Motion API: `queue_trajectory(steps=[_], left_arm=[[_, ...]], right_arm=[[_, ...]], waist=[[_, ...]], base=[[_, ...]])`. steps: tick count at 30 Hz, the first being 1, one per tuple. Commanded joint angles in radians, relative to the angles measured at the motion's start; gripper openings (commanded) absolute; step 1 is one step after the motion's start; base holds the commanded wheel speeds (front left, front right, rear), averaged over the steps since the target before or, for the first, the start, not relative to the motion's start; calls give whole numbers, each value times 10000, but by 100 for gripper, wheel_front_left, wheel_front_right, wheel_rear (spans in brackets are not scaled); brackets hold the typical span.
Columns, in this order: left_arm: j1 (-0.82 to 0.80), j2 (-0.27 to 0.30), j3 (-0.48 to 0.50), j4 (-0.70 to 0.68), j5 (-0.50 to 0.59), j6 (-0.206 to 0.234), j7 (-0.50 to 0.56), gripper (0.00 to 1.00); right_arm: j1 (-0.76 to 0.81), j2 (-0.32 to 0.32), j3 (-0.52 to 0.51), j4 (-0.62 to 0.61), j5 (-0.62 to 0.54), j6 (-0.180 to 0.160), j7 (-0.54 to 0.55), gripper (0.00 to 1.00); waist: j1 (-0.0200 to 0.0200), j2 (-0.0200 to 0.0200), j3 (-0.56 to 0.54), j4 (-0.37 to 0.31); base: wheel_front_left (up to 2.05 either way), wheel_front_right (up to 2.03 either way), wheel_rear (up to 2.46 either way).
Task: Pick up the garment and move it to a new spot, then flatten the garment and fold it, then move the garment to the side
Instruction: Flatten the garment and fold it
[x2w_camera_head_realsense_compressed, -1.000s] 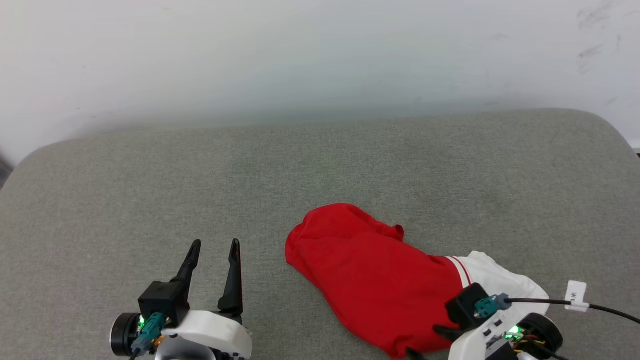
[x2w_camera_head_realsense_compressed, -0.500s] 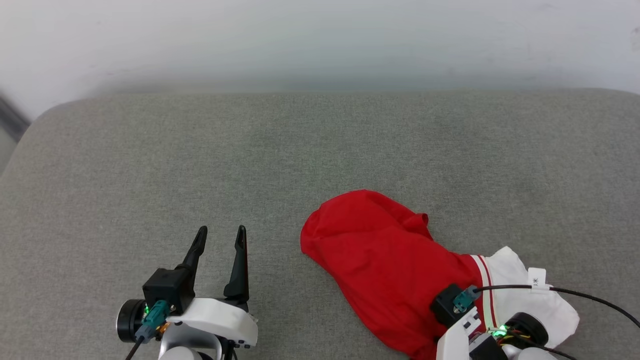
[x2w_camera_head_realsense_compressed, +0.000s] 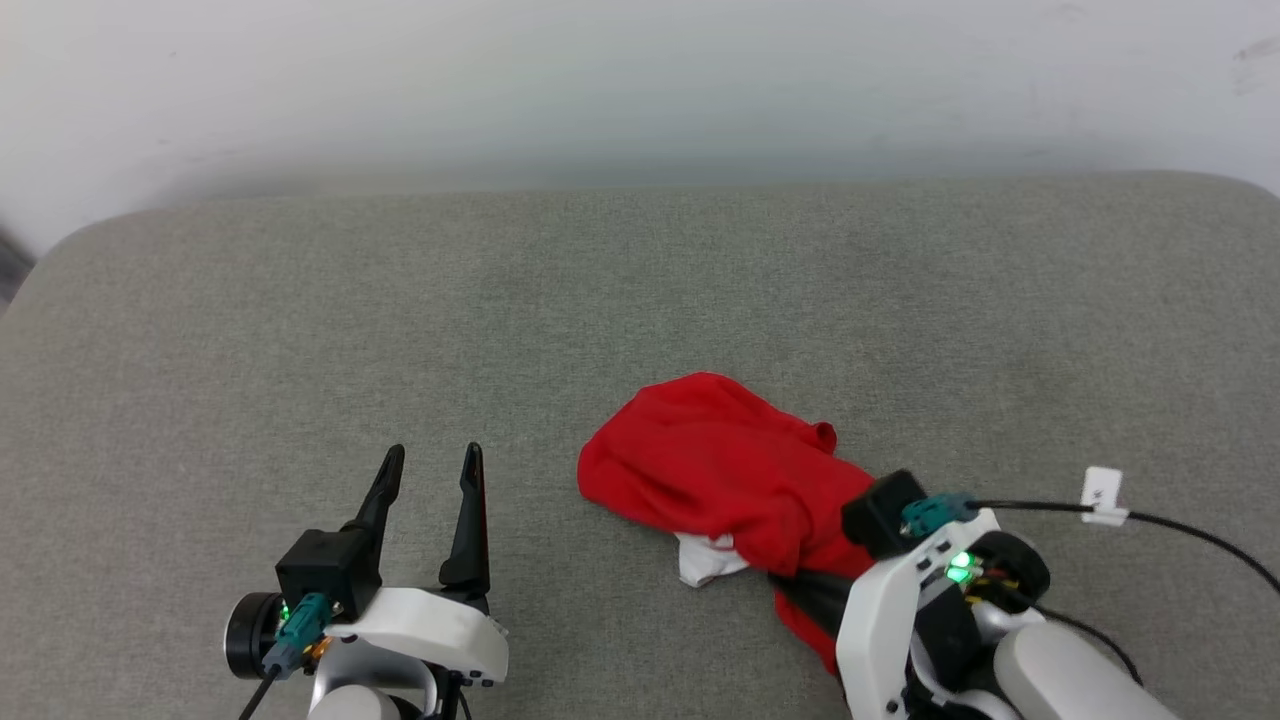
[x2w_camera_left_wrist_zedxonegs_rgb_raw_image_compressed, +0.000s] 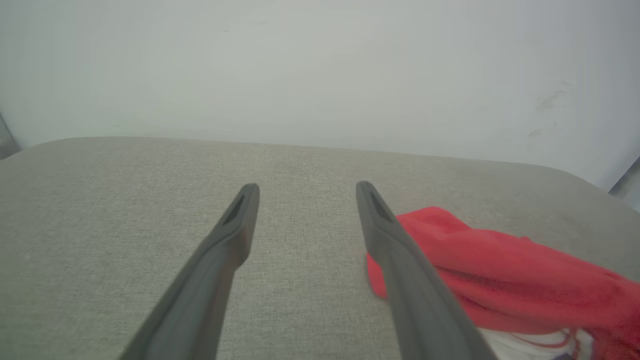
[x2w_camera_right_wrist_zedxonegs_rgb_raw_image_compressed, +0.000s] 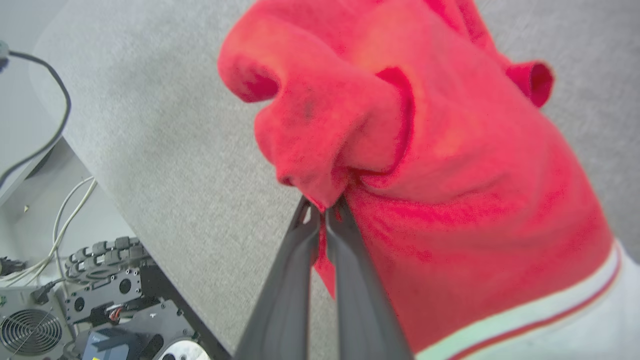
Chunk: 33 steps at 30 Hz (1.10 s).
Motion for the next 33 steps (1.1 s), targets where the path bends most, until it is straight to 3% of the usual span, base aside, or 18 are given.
queue_trajectory(steps=[1,8,13,16,17,18,19,24,33], left_arm=[[-31,13,19,-28,32,-1,-66,100],[-113,-38,-34,-67,45,-46,-60,100],[-235,-40,-107,-9,69,-95,-61,100],[-305,-51,-122,23,86,-120,-53,100],[-322,-56,-131,36,91,-132,-51,100],[-343,-58,-136,47,86,-140,-52,100],[-367,-63,-131,52,78,-145,-52,100],[-387,-67,-130,58,97,-149,-52,100],[-105,-54,-9,79,108,-95,-53,100]], right_arm=[[-262,11,-278,-286,-104,-3,-383,0],[-201,92,-2729,-372,-307,-3,-1205,0],[-74,258,-4648,1065,-240,-1,-1493,0],[-106,393,-5256,2030,-154,-3,-1740,0],[-119,459,-5371,2310,-104,-1,-1828,16],[-147,529,-5407,2539,-66,-3,-1949,45],[-200,585,-5417,2703,-25,-3,-2101,100],[-280,743,-5161,2896,124,-3,-3055,100],[964,664,-4940,1785,-1143,-3,-5003,100]], waist=[[0,0,-7,-67],[0,0,160,-170],[0,0,354,-133],[0,0,462,-87],[0,0,493,-73],[0,0,521,-62],[0,0,547,-57],[0,0,588,-71],[0,0,169,-233]], base=[[0,0,0],[0,0,0],[0,0,0],[0,0,0],[0,0,0],[0,0,0],[0,0,0],[0,0,0],[0,0,0]])
